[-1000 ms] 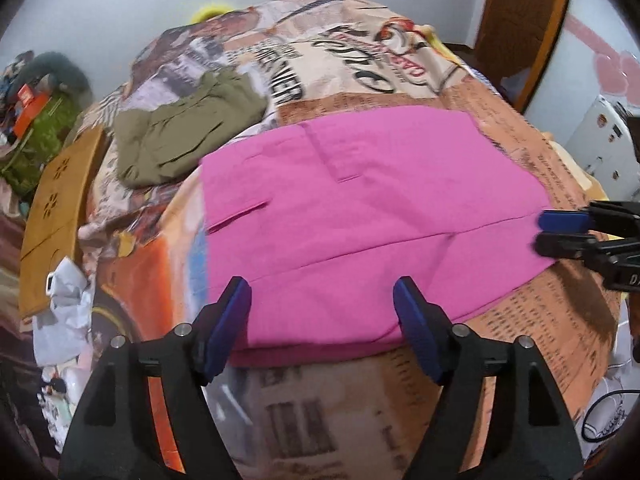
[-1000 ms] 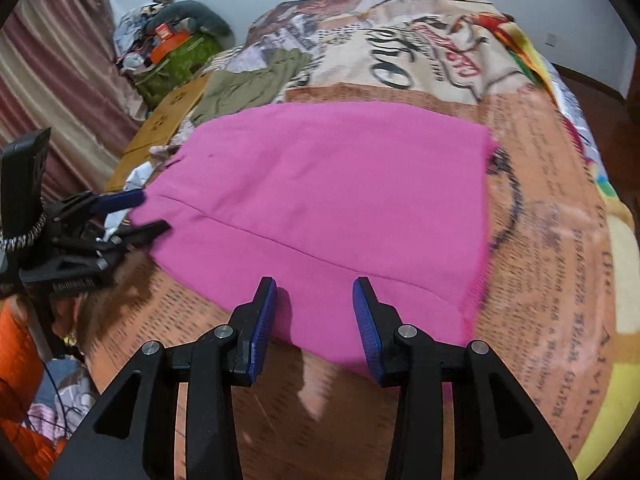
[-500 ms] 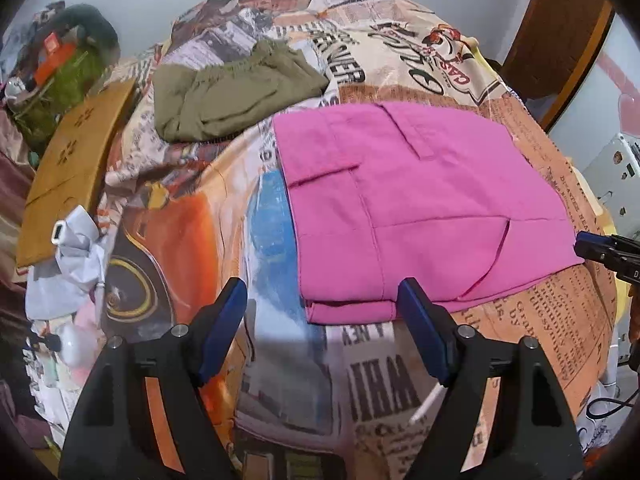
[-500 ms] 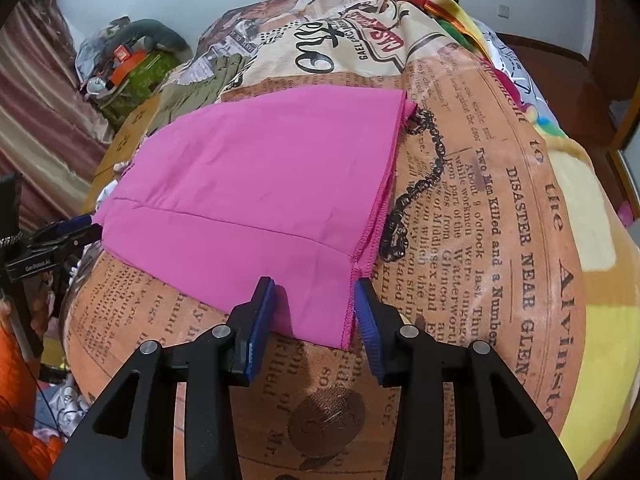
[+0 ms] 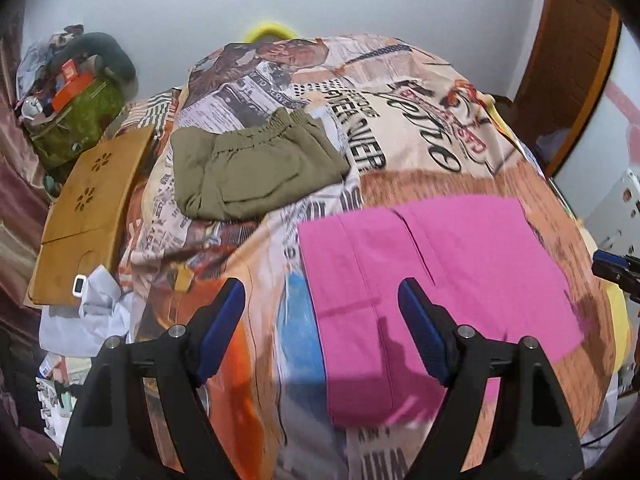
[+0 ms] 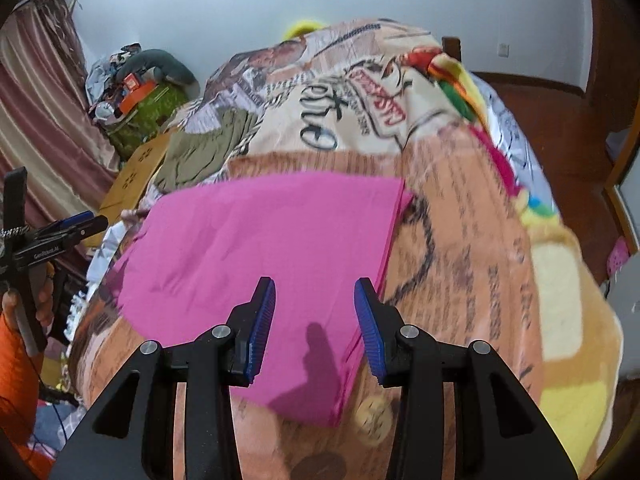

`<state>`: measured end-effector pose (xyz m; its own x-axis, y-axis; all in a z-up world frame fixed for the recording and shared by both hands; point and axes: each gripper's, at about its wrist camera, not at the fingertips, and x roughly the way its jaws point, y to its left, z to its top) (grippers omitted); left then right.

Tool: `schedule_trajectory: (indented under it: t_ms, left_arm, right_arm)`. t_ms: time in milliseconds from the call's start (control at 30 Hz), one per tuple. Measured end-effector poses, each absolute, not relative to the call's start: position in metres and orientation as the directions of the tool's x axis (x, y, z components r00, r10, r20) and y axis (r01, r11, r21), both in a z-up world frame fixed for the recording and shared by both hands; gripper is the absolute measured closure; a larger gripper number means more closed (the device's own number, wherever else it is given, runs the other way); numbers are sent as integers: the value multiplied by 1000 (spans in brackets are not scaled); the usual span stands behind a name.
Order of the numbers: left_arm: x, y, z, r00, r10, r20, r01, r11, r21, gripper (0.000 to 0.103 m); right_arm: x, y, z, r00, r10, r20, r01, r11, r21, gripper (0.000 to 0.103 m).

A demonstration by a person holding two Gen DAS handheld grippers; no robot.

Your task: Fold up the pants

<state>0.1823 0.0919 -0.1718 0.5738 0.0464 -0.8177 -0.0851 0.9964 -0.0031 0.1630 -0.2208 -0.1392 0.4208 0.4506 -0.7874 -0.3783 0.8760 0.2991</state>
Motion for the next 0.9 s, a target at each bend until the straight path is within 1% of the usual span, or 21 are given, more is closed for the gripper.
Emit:
schedule_trajectory:
  t_ms: [333,600,900]
  left_arm:
    - [237,104,-189,543,84,-835,-114,993,25,24]
    - [275,112,-217,492,68,-868,-118,993,10,24]
    - [291,111,-249,430,26,-903,-93,996,-16,24]
  right_arm:
    - [212,-227,-152,442,433,-785,-338,892,301,65]
    - [261,-226,-191,402,409,-819,-283,906,313,65]
    - [307,-222,-227,369,411,-834,-219,910,351,65]
